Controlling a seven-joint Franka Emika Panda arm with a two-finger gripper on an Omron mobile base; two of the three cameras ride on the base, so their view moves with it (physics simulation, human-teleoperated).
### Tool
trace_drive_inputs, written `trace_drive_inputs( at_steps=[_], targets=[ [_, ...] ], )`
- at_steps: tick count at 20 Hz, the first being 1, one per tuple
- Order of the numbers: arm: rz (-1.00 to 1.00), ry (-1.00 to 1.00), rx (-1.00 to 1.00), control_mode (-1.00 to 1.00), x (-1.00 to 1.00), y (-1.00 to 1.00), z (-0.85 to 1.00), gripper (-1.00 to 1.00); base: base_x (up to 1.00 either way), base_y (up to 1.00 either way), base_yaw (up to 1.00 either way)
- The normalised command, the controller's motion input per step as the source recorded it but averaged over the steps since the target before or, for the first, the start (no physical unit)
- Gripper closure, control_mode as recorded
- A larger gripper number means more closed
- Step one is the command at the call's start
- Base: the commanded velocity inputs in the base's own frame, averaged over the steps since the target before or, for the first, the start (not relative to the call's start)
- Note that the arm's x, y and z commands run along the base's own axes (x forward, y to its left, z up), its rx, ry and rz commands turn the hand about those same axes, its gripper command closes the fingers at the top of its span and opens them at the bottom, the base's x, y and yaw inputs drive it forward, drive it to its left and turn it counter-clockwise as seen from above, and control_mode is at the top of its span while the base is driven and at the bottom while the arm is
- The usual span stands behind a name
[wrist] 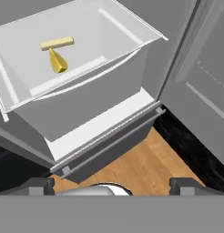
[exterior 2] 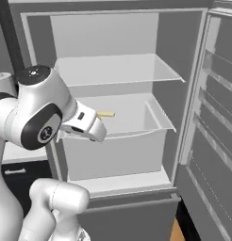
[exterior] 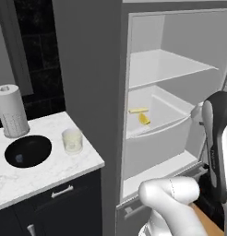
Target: Grab a lemon wedge from the fridge and one ice cube from the ice bowl, and put them in the glass of lemonade.
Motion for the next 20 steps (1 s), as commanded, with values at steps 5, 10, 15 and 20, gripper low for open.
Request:
trace_drive_inputs(
  at_steps=[5, 10, 15, 20],
  targets=[
    [0.00, 0.00, 0.00, 1.00, 0.00, 0.00, 0.00, -1.00, 0.05, -0.32, 0.39],
    [0.00, 0.00, 0.00, 1.00, 0.00, 0.00, 0.00, -1.00, -0.09, -0.40, 0.37],
    [0.00, 0.00, 0.00, 1.00, 0.00, 0.00, 0.00, -1.00, 0.05, -0.21, 0.34],
    [0.00, 0.00, 0.00, 1.00, 0.00, 0.00, 0.00, -1.00, 0.18, -0.31, 0.23]
  ],
)
